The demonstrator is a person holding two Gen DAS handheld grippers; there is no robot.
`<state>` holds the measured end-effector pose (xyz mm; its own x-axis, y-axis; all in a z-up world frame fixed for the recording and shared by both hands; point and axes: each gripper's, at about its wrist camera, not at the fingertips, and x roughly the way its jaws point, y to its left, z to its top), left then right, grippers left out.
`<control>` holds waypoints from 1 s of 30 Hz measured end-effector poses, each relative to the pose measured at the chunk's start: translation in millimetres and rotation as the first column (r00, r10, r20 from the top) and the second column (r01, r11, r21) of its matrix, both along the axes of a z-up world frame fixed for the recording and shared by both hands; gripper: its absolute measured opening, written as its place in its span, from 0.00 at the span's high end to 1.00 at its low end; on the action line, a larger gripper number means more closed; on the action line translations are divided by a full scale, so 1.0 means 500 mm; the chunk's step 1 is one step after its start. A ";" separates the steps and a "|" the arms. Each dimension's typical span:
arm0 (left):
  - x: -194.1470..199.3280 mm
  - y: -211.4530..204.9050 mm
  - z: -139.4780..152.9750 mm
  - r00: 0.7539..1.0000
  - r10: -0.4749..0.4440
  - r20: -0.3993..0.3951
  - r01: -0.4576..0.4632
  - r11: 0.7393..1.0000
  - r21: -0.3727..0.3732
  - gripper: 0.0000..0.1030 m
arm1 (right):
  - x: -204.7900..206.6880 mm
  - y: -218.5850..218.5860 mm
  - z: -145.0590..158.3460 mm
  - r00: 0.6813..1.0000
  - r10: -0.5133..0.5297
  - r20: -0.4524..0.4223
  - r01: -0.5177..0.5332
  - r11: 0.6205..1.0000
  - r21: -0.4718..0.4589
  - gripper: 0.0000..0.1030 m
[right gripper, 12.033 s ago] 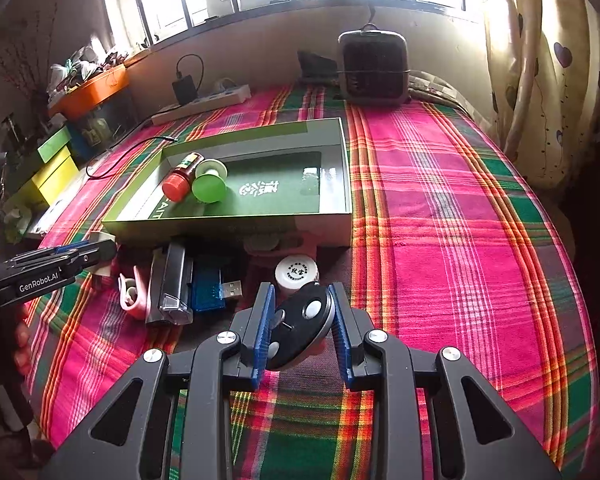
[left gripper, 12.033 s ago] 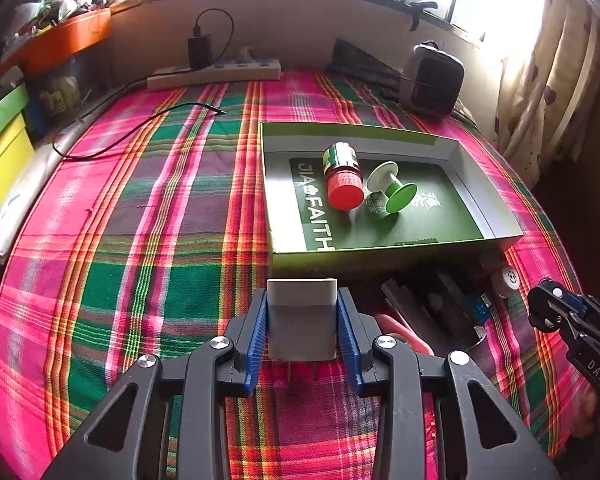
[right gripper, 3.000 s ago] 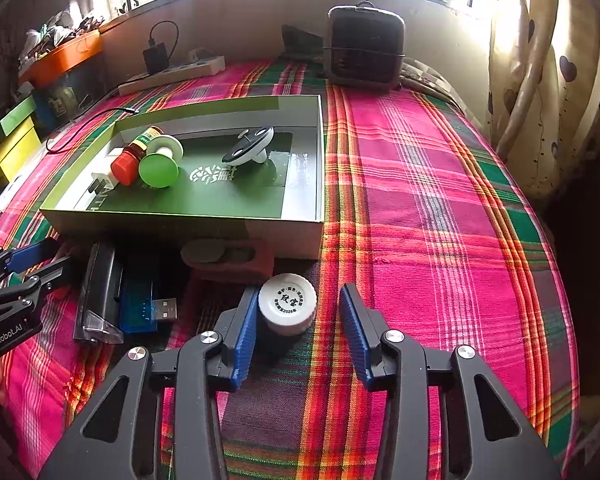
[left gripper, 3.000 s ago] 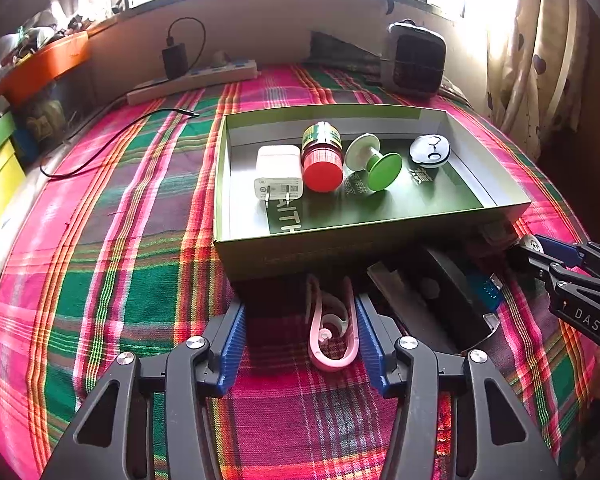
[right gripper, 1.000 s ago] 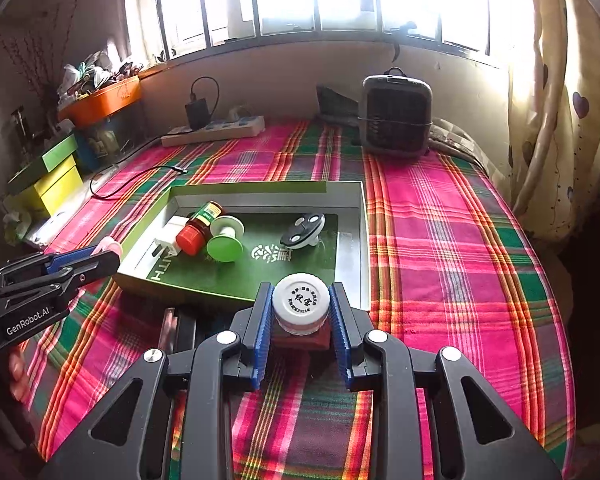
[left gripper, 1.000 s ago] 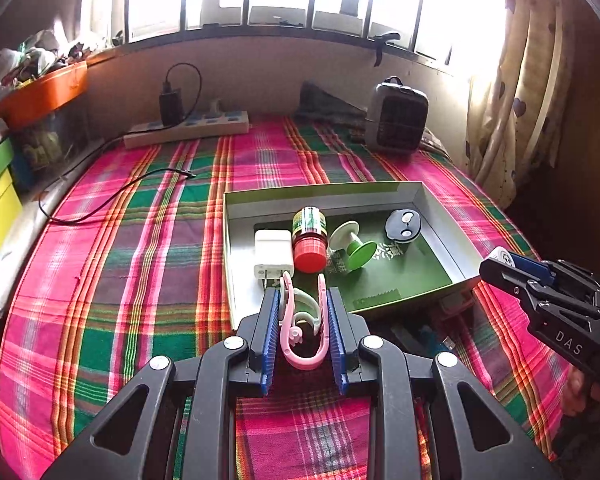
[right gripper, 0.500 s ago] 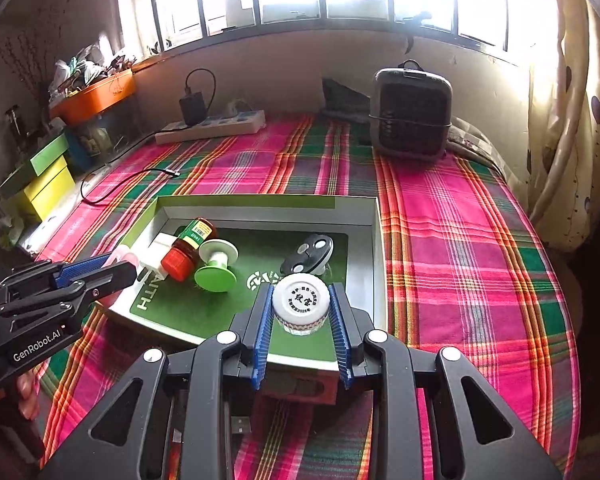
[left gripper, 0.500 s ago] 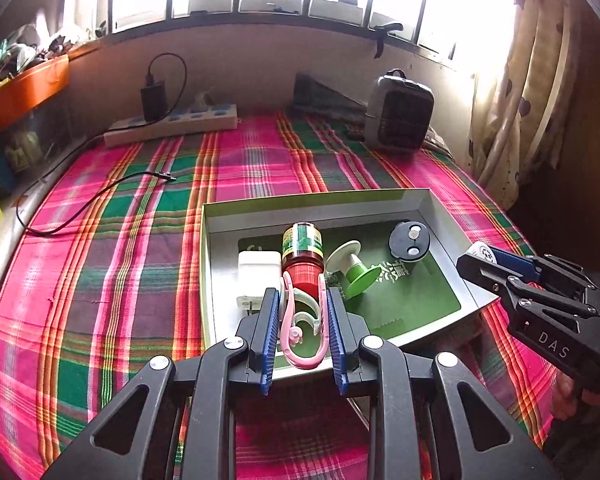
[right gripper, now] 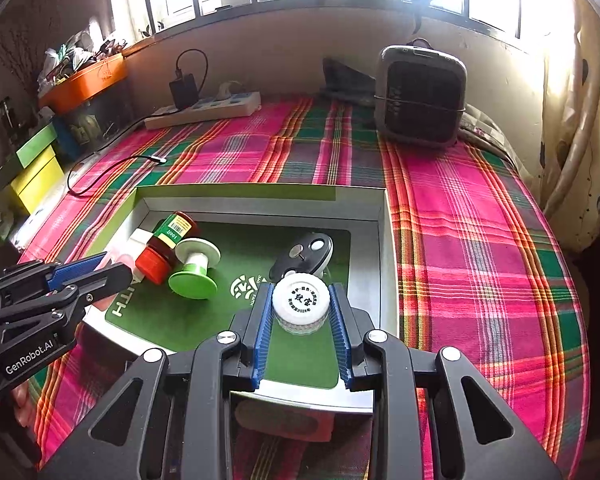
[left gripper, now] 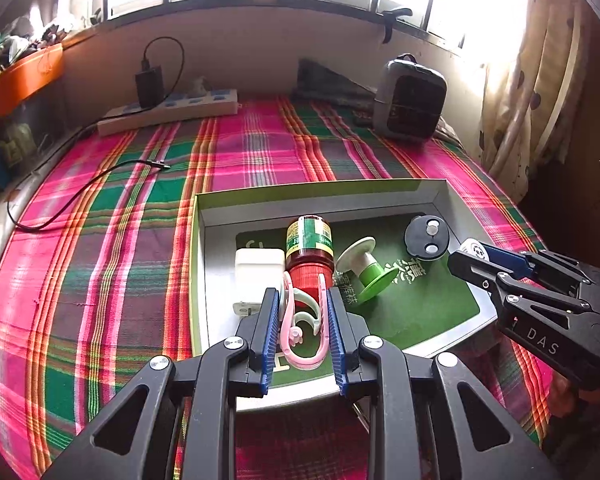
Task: Organize rigid objects
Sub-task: 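Lift and carry the pink clip and white jar over the tray with both grippers, then lower clip and jar into the tray and open both grippers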
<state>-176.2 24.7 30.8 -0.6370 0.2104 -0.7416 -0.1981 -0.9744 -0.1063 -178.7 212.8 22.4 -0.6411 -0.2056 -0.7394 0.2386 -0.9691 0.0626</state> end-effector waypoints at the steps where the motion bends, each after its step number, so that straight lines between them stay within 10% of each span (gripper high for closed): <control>1: -0.001 0.000 -0.003 1.000 0.001 0.004 -0.001 1.000 0.000 0.78 | -0.002 -0.001 -0.002 1.000 0.001 0.004 -0.001 1.000 0.002 0.72; 30: -0.017 0.002 -0.023 1.000 -0.002 0.014 0.002 1.000 -0.024 0.78 | -0.022 -0.009 -0.036 0.999 0.005 0.039 -0.007 0.999 0.039 0.72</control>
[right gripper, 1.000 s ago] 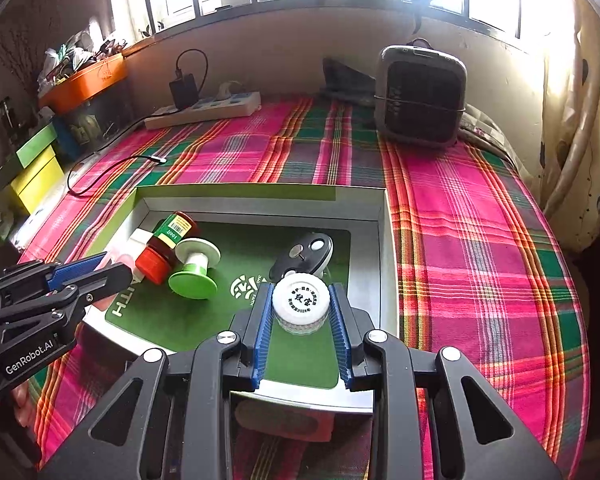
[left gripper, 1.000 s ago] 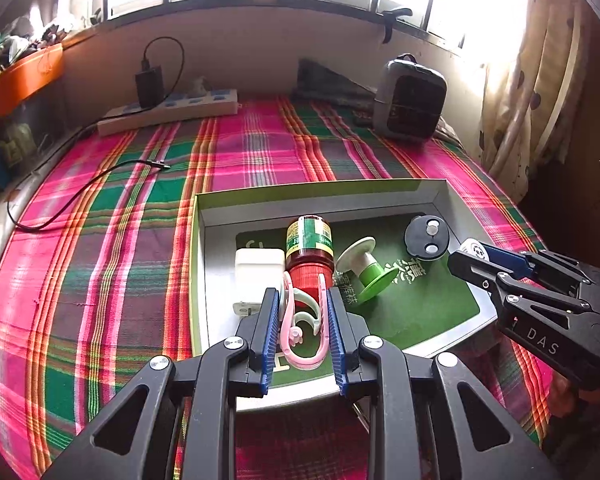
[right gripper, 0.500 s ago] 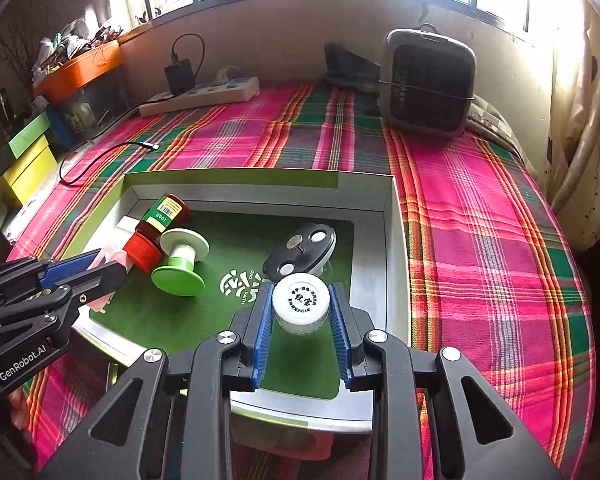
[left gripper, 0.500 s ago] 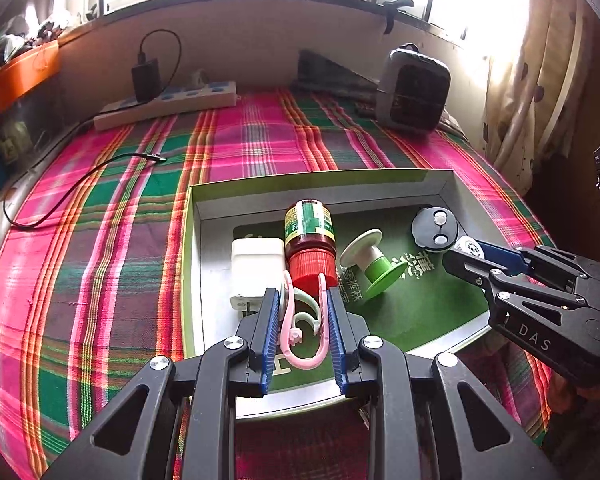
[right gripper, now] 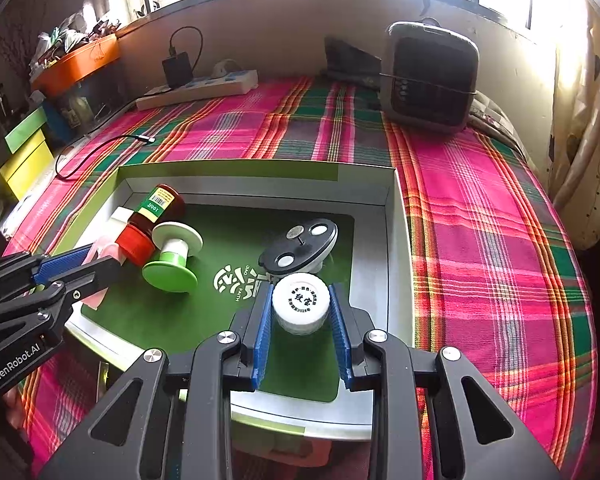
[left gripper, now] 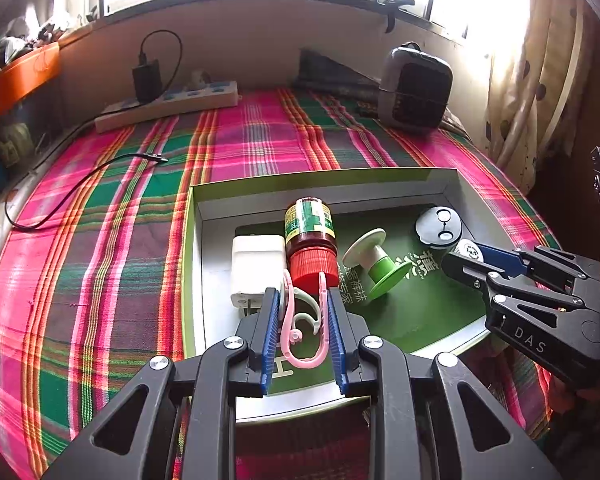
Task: Organize rigid objects
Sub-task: 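Lower clip and jar into the tray and open both grippers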
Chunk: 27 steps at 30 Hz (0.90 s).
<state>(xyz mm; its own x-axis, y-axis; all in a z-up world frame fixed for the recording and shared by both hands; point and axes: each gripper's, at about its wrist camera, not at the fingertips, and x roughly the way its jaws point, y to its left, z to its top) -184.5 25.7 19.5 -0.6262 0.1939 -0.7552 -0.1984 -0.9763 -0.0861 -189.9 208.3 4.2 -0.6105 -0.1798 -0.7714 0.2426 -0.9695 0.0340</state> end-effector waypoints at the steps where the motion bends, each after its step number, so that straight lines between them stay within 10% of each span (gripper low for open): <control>1: 0.001 0.000 0.000 1.000 0.001 0.000 -0.001 1.000 -0.001 0.78 | 0.000 -0.001 0.000 1.000 0.001 -0.001 -0.001 1.000 0.003 0.72; 27: -0.002 -0.003 -0.006 1.000 0.016 0.005 -0.016 1.000 -0.009 0.70 | 0.002 -0.005 -0.002 1.000 -0.010 -0.010 0.010 1.000 -0.006 0.70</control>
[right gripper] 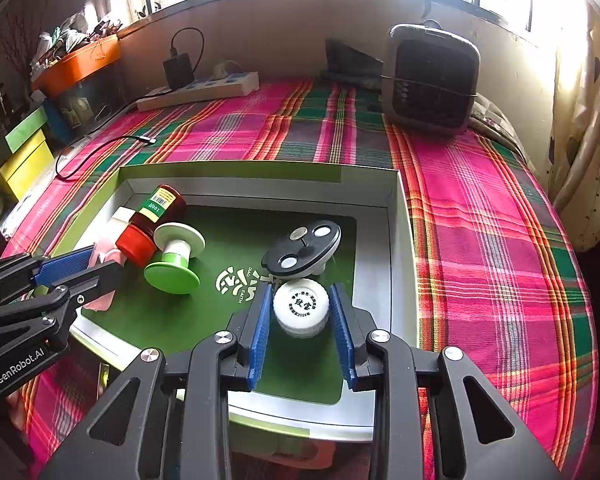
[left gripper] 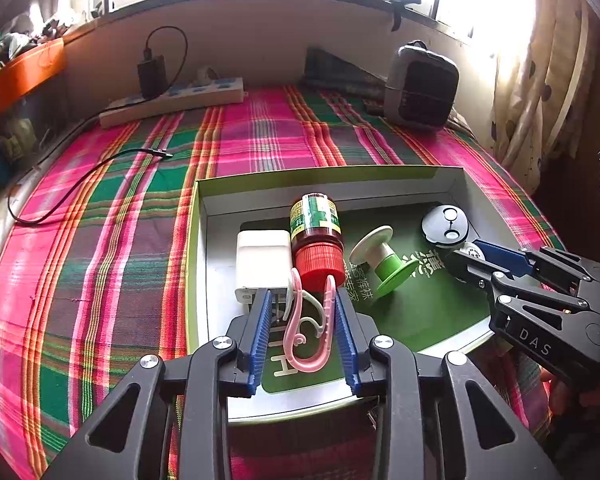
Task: Organize rigid objects
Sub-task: 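Lower clip and jar into the tray and open both grippers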
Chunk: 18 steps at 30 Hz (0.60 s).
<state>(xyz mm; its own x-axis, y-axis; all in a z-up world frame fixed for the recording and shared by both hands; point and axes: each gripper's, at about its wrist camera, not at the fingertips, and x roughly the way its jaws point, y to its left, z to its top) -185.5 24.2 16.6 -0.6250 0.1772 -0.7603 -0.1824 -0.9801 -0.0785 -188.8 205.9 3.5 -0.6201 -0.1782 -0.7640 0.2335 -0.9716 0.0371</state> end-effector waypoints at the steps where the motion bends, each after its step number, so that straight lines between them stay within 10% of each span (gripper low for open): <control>1: 0.000 0.000 0.000 1.000 0.000 -0.001 0.000 1.000 0.001 0.70 | 0.000 0.001 0.000 1.000 -0.001 0.000 0.001 1.000 -0.001 0.69; 6: 0.001 -0.001 0.001 1.000 -0.003 0.000 0.003 1.000 0.002 0.68 | 0.005 -0.001 0.006 1.000 0.004 -0.010 -0.004 1.000 -0.015 0.54; 18: 0.027 0.000 0.012 1.000 0.001 -0.015 -0.001 1.000 0.007 0.58 | 0.023 -0.003 0.022 0.999 -0.004 -0.031 0.003 1.000 -0.022 0.53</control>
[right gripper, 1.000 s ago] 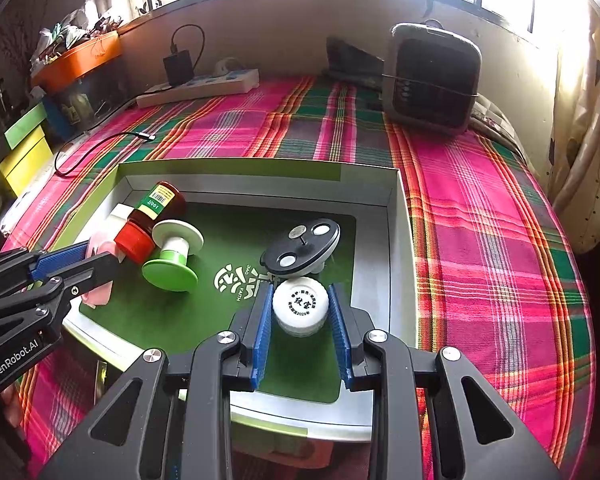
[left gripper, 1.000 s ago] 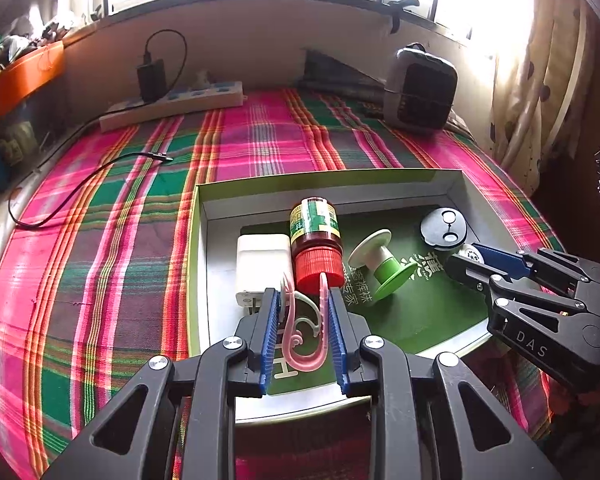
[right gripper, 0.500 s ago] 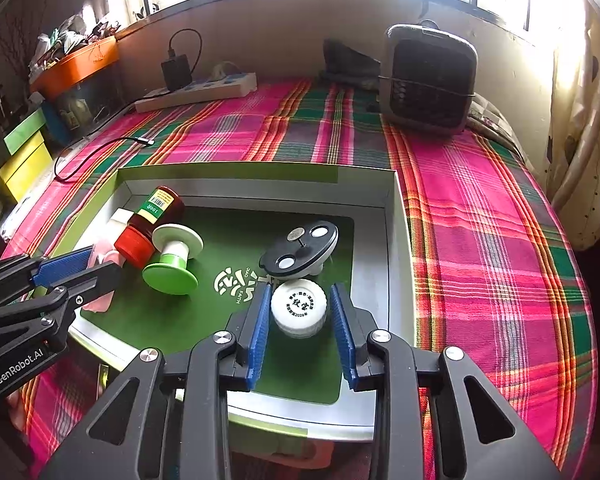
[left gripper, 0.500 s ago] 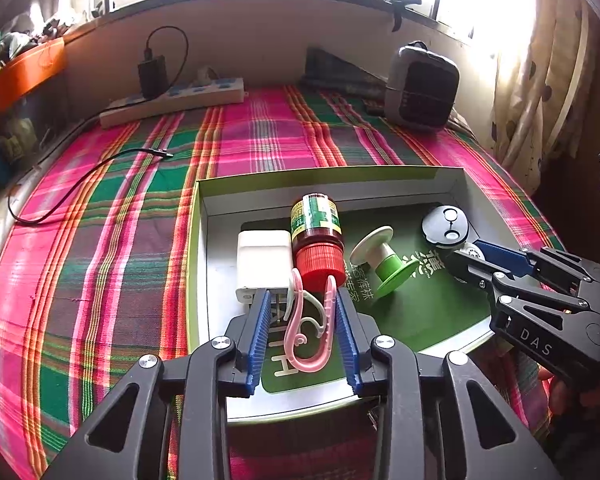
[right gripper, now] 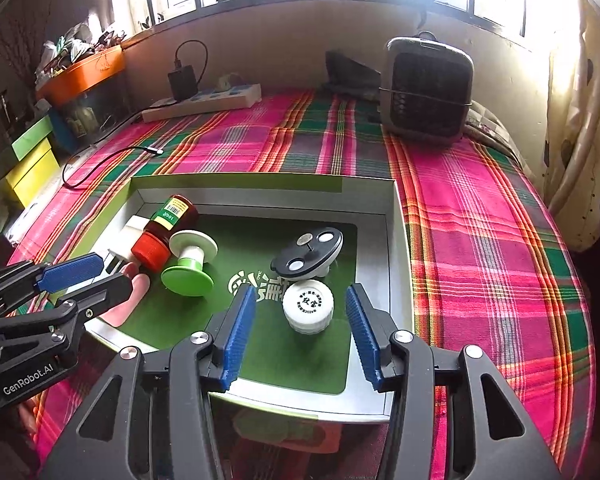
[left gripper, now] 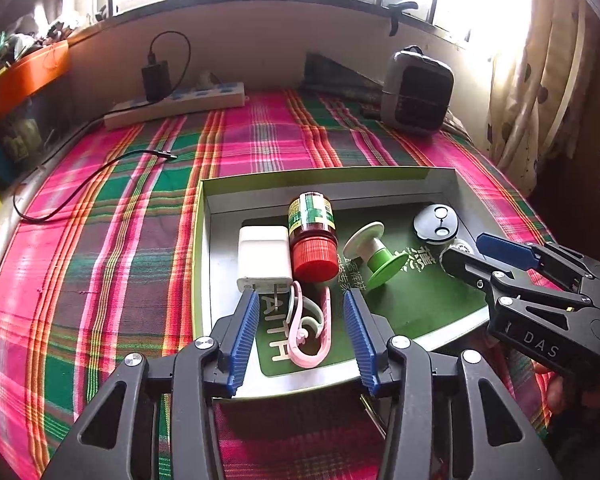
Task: Organize rigid objects
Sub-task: 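Lower clip and jar into the tray and open both grippers, then withdraw both open grippers from the tray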
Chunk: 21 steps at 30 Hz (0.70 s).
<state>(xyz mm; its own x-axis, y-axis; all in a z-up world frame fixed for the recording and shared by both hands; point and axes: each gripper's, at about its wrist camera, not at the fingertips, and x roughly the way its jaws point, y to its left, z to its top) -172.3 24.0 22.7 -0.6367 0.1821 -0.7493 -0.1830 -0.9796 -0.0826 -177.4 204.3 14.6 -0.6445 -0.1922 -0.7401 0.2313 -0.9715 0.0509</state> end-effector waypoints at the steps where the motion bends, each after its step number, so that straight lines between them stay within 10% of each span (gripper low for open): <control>1: 0.003 -0.001 0.002 1.000 0.003 -0.002 -0.003 1.000 0.000 0.58 | 0.003 0.000 0.001 1.000 0.000 -0.001 0.000 1.000 -0.001 0.53; 21: 0.070 -0.022 0.035 0.999 0.019 -0.037 -0.018 1.000 0.016 0.58 | 0.062 0.026 0.032 0.999 -0.019 -0.042 0.018 0.999 -0.026 0.53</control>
